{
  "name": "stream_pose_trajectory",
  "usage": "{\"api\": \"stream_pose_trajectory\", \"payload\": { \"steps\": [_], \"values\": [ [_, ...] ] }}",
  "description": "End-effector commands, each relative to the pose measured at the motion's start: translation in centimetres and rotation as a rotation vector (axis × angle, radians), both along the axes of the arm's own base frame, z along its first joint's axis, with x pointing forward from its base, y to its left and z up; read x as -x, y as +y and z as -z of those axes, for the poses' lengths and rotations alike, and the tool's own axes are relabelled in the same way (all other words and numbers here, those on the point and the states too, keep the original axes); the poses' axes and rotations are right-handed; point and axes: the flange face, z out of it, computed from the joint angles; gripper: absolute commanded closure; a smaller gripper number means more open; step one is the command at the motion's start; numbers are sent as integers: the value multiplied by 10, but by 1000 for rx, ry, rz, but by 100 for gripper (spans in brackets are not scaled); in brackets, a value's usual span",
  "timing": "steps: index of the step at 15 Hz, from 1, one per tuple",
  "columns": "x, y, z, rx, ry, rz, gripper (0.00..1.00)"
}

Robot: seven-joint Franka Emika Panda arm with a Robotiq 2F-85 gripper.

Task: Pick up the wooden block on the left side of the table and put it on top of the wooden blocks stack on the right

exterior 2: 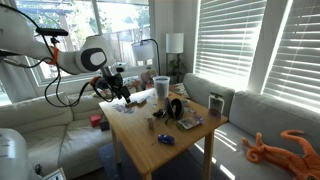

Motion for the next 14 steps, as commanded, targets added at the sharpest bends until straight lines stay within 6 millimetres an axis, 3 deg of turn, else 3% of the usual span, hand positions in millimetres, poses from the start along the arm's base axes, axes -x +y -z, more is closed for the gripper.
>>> {"api": "stream_pose_trajectory", "payload": {
  "steps": [1, 6, 14],
  "values": [
    [0, 0, -1, 0, 1, 0, 0],
    [0, 0, -1, 0, 1, 0, 0],
    [-39, 14, 22, -14, 55, -20, 0]
  ]
}}
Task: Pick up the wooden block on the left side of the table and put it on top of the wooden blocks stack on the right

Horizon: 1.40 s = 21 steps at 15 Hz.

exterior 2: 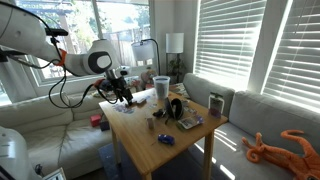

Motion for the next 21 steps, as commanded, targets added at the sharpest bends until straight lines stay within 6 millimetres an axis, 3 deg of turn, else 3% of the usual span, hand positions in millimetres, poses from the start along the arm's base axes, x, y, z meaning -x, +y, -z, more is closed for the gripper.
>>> {"api": "stream_pose_trajectory", "payload": {
  "steps": [1, 5, 10, 12, 18, 21],
  "values": [
    [-28, 16, 1, -46, 7, -11, 0],
    [-45, 31, 4, -70, 11, -2, 0],
    [-51, 48, 14, -89, 12, 42, 2],
    [-56, 47, 18, -104, 3, 69, 12],
    [-70, 40, 32, -136, 0, 119, 61],
    [-68, 43, 26, -142, -10, 102, 81]
  ]
}}
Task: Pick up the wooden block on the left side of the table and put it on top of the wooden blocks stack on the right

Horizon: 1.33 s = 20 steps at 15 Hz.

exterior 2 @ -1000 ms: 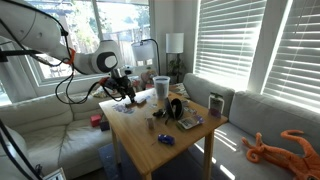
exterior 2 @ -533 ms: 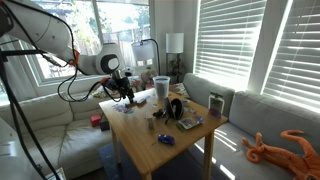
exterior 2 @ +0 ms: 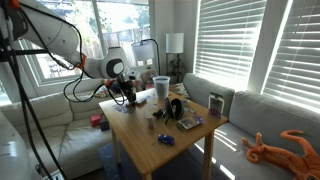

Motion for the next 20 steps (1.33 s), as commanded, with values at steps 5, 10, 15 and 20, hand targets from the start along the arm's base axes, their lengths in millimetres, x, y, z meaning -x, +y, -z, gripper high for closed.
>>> {"api": "stream_pose_trajectory", "payload": {
  "steps": [5, 10, 15, 20],
  "values": [
    [23, 13, -60, 2, -53, -134, 93],
    [66, -40, -91, 40, -61, -436, 93],
    [94, -147, -109, 45, -91, -563, 93],
    [76, -123, -104, 64, -85, -548, 72]
  ]
}}
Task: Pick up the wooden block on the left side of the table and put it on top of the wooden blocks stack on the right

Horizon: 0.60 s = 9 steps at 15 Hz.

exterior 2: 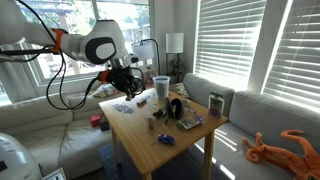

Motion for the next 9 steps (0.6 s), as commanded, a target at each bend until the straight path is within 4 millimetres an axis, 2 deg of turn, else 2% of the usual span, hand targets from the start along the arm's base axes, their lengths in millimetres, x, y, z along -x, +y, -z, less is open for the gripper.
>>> {"api": "stream_pose_trajectory", "payload": {
  "steps": [1, 2, 6, 9],
  "values": [
    [-1, 6, 2, 5, 6, -6, 72],
    [-1, 3, 4, 19, 12, -28, 93],
    [4, -51, -2, -3, 67, -239, 93],
    [3, -98, -10, 13, 25, -344, 93]
  ]
}}
